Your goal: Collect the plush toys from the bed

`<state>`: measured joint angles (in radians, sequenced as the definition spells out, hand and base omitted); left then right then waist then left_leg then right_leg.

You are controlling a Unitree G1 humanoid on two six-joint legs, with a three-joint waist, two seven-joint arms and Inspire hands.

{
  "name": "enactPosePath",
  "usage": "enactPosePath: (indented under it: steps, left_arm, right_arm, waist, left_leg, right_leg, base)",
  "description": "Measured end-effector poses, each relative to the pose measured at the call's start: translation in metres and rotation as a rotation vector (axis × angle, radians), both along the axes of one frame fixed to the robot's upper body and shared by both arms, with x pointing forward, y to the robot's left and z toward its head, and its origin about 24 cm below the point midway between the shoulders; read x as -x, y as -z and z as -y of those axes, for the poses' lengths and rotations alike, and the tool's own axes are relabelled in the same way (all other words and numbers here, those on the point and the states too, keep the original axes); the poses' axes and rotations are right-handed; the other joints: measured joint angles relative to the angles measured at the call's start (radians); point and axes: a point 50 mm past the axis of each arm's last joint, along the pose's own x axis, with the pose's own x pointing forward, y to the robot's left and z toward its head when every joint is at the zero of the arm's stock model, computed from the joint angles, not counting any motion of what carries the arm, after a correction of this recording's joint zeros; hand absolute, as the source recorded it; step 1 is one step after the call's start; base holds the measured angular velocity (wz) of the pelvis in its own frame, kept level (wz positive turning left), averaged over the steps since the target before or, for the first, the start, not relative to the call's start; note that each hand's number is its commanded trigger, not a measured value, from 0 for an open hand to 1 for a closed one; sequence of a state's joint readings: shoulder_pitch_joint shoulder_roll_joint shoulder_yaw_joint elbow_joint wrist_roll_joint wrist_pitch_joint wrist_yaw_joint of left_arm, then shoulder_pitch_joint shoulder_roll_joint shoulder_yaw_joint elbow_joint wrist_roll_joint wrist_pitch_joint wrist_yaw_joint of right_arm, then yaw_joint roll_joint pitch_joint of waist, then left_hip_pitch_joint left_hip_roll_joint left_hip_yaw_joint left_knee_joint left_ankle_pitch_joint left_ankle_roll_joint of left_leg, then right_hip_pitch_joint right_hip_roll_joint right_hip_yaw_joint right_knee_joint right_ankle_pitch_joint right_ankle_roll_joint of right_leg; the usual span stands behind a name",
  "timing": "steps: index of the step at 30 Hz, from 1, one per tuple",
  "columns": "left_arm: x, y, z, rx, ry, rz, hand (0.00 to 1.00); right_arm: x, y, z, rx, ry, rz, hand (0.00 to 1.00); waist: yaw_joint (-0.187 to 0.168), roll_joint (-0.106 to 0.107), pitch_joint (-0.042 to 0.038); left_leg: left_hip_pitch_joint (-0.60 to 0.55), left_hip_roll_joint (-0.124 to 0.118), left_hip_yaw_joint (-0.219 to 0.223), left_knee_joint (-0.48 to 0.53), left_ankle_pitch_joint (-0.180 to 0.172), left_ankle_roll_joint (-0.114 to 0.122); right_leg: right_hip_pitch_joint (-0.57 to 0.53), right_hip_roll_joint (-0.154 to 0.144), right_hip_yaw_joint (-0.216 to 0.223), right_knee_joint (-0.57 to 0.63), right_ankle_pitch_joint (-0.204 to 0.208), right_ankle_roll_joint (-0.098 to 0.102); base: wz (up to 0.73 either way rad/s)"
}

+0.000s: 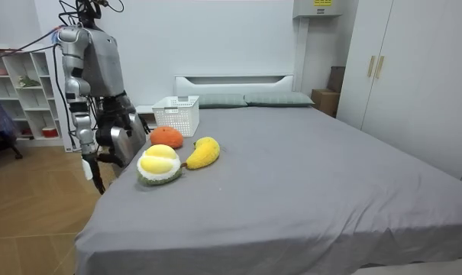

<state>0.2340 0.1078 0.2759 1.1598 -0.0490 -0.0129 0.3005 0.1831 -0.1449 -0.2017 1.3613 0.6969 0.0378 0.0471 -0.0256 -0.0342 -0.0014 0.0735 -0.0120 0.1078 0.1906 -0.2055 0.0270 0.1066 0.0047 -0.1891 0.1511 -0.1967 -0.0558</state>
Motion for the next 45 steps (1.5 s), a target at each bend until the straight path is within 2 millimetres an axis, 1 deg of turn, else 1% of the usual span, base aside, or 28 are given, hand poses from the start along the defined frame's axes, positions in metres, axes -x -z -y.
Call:
enactPosePath:
  steps: [3, 5, 7, 9, 11, 13, 14, 15, 16, 17, 18, 19, 20, 21, 22, 23, 24, 25, 26, 27, 29, 30, 32, 33, 35, 39, 41, 45]
  left_arm:
    - [-0.001, 0.000, -0.002, -0.004, 0.001, 0.001, 0.00]
    - [-0.003, -0.002, -0.006, -0.015, 0.008, 0.005, 0.00]
    - [-0.001, -0.003, -0.010, -0.025, 0.011, 0.000, 0.00]
    - [-0.001, -0.004, -0.014, -0.036, 0.014, -0.002, 0.00]
    - [0.002, -0.007, -0.020, -0.053, 0.014, -0.007, 0.00]
    - [-0.004, -0.008, -0.024, -0.065, 0.021, 0.011, 0.00]
    - [-0.003, -0.009, -0.026, -0.072, 0.029, 0.007, 0.00]
    - [-0.003, -0.009, -0.027, -0.075, 0.030, 0.006, 0.00]
    - [-0.004, -0.010, -0.028, -0.080, 0.035, 0.008, 0.00]
    - [-0.004, -0.010, -0.029, -0.081, 0.044, 0.006, 0.00]
    - [-0.004, -0.010, -0.028, -0.081, 0.046, 0.007, 0.00]
    - [-0.007, -0.010, -0.028, -0.080, 0.049, 0.012, 0.00]
    - [-0.009, -0.010, -0.028, -0.081, 0.050, 0.017, 0.00]
    - [-0.009, -0.010, -0.028, -0.081, 0.050, 0.018, 0.00]
    - [-0.011, -0.010, -0.028, -0.082, 0.052, 0.024, 0.00]
    - [-0.015, -0.010, -0.027, -0.082, 0.064, 0.031, 0.00]
    - [-0.015, -0.010, -0.026, -0.080, 0.077, 0.029, 0.00]
    - [-0.016, -0.009, -0.026, -0.078, 0.084, 0.029, 0.00]
    - [-0.017, -0.009, -0.024, -0.075, 0.096, 0.028, 0.00]
    - [-0.019, -0.009, -0.024, -0.075, 0.102, 0.030, 0.00]
    - [-0.019, -0.008, -0.023, -0.069, 0.117, 0.025, 0.00]
    - [-0.019, -0.008, -0.022, -0.068, 0.119, 0.024, 0.00]
    - [-0.019, -0.008, -0.022, -0.066, 0.122, 0.026, 0.00]
    - [-0.019, -0.008, -0.021, -0.065, 0.125, 0.024, 0.00]
    - [-0.017, -0.007, -0.020, -0.054, 0.132, 0.014, 0.00]
    - [-0.015, -0.007, -0.020, -0.051, 0.129, 0.007, 0.00]
    - [-0.017, -0.009, -0.021, -0.059, 0.137, 0.019, 0.00]
    - [-0.019, -0.011, -0.022, -0.071, 0.156, 0.032, 0.00]
  right_arm:
    - [0.003, -0.001, 0.003, 0.026, 0.051, -0.026, 0.00]
    - [0.001, -0.002, 0.008, 0.059, 0.087, -0.030, 0.00]
    - [-0.004, -0.004, 0.014, 0.091, 0.109, -0.019, 0.00]
    - [-0.010, -0.006, 0.021, 0.126, 0.120, -0.005, 0.00]
    - [-0.021, -0.009, 0.031, 0.165, 0.138, 0.018, 0.00]
    - [-0.034, -0.014, 0.040, 0.216, 0.101, 0.047, 0.00]
    - [-0.043, -0.018, 0.047, 0.254, 0.082, 0.075, 0.00]
    - [-0.047, -0.020, 0.050, 0.270, 0.076, 0.085, 0.00]
    - [-0.056, -0.023, 0.054, 0.303, 0.054, 0.101, 0.00]
    - [-0.066, -0.026, 0.056, 0.335, 0.013, 0.119, 0.00]
    - [-0.070, -0.028, 0.056, 0.350, -0.014, 0.128, 0.00]
    - [-0.079, -0.031, 0.056, 0.376, -0.067, 0.141, 0.00]
    - [-0.089, -0.032, 0.055, 0.395, -0.118, 0.156, 0.00]
    - [-0.093, -0.033, 0.055, 0.403, -0.136, 0.161, 0.00]
    - [-0.102, -0.036, 0.055, 0.424, -0.163, 0.180, 0.00]
    - [-0.115, -0.042, 0.056, 0.458, -0.198, 0.216, 0.00]
    - [-0.129, -0.048, 0.056, 0.499, -0.243, 0.251, 0.00]
    - [-0.135, -0.050, 0.056, 0.518, -0.275, 0.264, 0.00]
    - [-0.144, -0.054, 0.055, 0.556, -0.347, 0.277, 0.00]
    - [-0.148, -0.056, 0.054, 0.573, -0.383, 0.285, 0.00]
    - [-0.170, -0.067, 0.044, 0.625, -0.509, 0.363, 0.00]
    - [-0.175, -0.070, 0.042, 0.634, -0.527, 0.387, 0.00]
    - [-0.188, -0.080, 0.036, 0.661, -0.575, 0.450, 0.00]
    - [-0.191, -0.082, 0.035, 0.671, -0.587, 0.461, 0.00]
    - [-0.199, -0.092, 0.030, 0.715, -0.644, 0.511, 0.00]
    - [-0.203, -0.096, 0.023, 0.754, -0.761, 0.524, 0.00]
    - [-0.202, -0.094, 0.021, 0.750, -0.805, 0.517, 0.00]
    - [-0.202, -0.092, 0.014, 0.744, -0.900, 0.513, 0.00]
  waist:
    - [-0.003, -0.010, 0.0040]
    - [-0.008, -0.024, 0.0046]
    - [-0.009, -0.027, 0.0046]
    - [-0.020, -0.031, 0.0054]
    - [-0.020, -0.032, 0.0046]
    - [-0.019, -0.032, 0.0014]
    - [-0.018, -0.033, 0.0015]
    - [-0.018, -0.035, -0.0002]
    - [-0.017, -0.038, -0.0035]
    - [-0.012, -0.044, -0.0049]
    - [-0.010, -0.041, -0.0031]
    - [-0.003, -0.046, -0.0028]
    - [0.002, -0.051, -0.0045]
    - [0.004, -0.054, -0.0047]
    - [0.008, -0.059, -0.0038]
    - [0.013, -0.062, 0.0004]
    - [0.013, -0.061, 0.0014]
    - [0.016, -0.060, 0.0011]
    - [0.026, -0.059, 0.0010]
    - [0.031, -0.059, 0.0012]
    - [0.036, -0.053, 0.0029]
    - [0.036, -0.050, 0.0036]
    - [0.036, -0.043, 0.0022]
    - [0.037, -0.041, 0.0023]
    - [0.039, -0.035, -0.0001]
    - [0.040, -0.028, -0.0040]
    - [0.039, -0.032, -0.0060]
    - [0.044, -0.041, -0.0084]
  left_leg:
    - [0.006, 0.004, 0.003, 0.001, 0.000, 0.000]
    - [0.005, 0.005, 0.004, -0.002, 0.000, 0.000]
    - [0.004, 0.005, 0.004, -0.004, -0.001, 0.001]
    - [0.004, 0.004, 0.004, -0.004, -0.001, 0.001]
    - [0.002, 0.003, 0.007, -0.006, 0.000, 0.002]
    - [-0.011, 0.003, 0.015, -0.004, 0.002, 0.004]
    - [-0.016, 0.003, 0.019, -0.004, 0.003, 0.006]
    - [-0.020, 0.002, 0.019, -0.004, 0.003, 0.006]
    - [-0.025, 0.002, 0.025, -0.004, 0.003, 0.007]
    - [-0.026, 0.002, 0.030, -0.004, 0.004, 0.007]
    - [-0.028, 0.002, 0.031, -0.004, 0.004, 0.007]
    - [-0.029, 0.002, 0.033, -0.005, 0.004, 0.007]
    - [-0.029, 0.002, 0.033, -0.005, 0.004, 0.007]
    - [-0.029, 0.001, 0.033, -0.005, 0.003, 0.007]
    - [-0.030, 0.001, 0.033, -0.005, 0.003, 0.007]
    - [-0.031, 0.001, 0.033, -0.005, 0.003, 0.007]
    - [-0.037, 0.001, 0.029, -0.003, 0.003, 0.008]
    - [-0.042, 0.002, 0.029, -0.003, 0.003, 0.009]
    - [-0.045, 0.001, 0.029, -0.002, 0.004, 0.010]
    - [-0.045, 0.001, 0.029, -0.002, 0.004, 0.010]
    - [-0.050, 0.002, 0.027, -0.003, 0.005, 0.011]
    - [-0.053, 0.002, 0.026, -0.003, 0.005, 0.011]
    - [-0.054, 0.001, 0.020, -0.003, 0.004, 0.012]
    - [-0.055, 0.001, 0.020, -0.004, 0.004, 0.012]
    - [-0.063, 0.000, 0.015, -0.003, 0.004, 0.013]
    - [-0.069, 0.000, 0.013, -0.002, 0.006, 0.014]
    - [-0.071, -0.001, 0.006, 0.001, 0.006, 0.015]
    - [-0.070, -0.001, 0.006, 0.001, 0.008, 0.016]
  right_leg:
    - [0.005, 0.001, 0.007, 0.002, 0.000, 0.000]
    - [0.007, 0.001, 0.009, 0.003, -0.001, 0.001]
    - [0.007, 0.001, 0.011, 0.002, 0.000, 0.003]
    - [0.006, 0.002, 0.014, 0.002, 0.002, 0.004]
    - [-0.001, 0.001, 0.020, 0.004, 0.003, 0.005]
    - [-0.022, 0.001, 0.024, 0.009, 0.005, 0.005]
    - [-0.029, 0.001, 0.024, 0.007, 0.008, 0.005]
    - [-0.032, 0.000, 0.024, 0.007, 0.009, 0.005]
    - [-0.037, 0.000, 0.024, 0.010, 0.009, 0.006]
    - [-0.039, 0.000, 0.029, 0.018, 0.010, 0.006]
    - [-0.039, 0.000, 0.030, 0.018, 0.010, 0.006]
    - [-0.041, 0.000, 0.032, 0.017, 0.010, 0.006]
    - [-0.041, 0.000, 0.033, 0.016, 0.010, 0.006]
    - [-0.041, 0.000, 0.033, 0.015, 0.010, 0.006]
    - [-0.041, 0.000, 0.033, 0.015, 0.010, 0.007]
    - [-0.042, -0.001, 0.032, 0.016, 0.010, 0.007]
    - [-0.049, -0.001, 0.033, 0.016, 0.010, 0.008]
    - [-0.054, -0.001, 0.033, 0.016, 0.011, 0.009]
    - [-0.056, -0.001, 0.034, 0.015, 0.014, 0.010]
    - [-0.056, -0.001, 0.034, 0.015, 0.015, 0.010]
    - [-0.057, -0.002, 0.033, 0.016, 0.015, 0.010]
    - [-0.057, -0.002, 0.032, 0.016, 0.015, 0.011]
    - [-0.057, -0.004, 0.024, 0.015, 0.016, 0.011]
    - [-0.057, -0.004, 0.023, 0.015, 0.016, 0.011]
    - [-0.060, -0.005, 0.019, 0.014, 0.016, 0.011]
    - [-0.069, -0.006, 0.013, 0.016, 0.016, 0.011]
    - [-0.067, -0.008, 0.000, 0.016, 0.016, 0.011]
    - [-0.059, -0.009, -0.001, 0.016, 0.015, 0.012]
  base:
    - [-0.04]
    - [0.00]
    - [0.00]
    - [0.00]
    - [-0.07]
    - [-0.11]
    - [-0.06]
    - [-0.04]
    - [-0.05]
    - [-0.06]
    - [-0.08]
    - [-0.03]
    - [0.00]
    - [0.00]
    - [0.00]
    - [0.00]
    - [0.00]
    - [0.00]
    - [0.00]
    - [0.00]
    - [0.00]
    - [0.04]
    - [0.09]
    - [0.07]
    - [0.05]
    - [0.03]
    - [0.11]
    - [0.01]
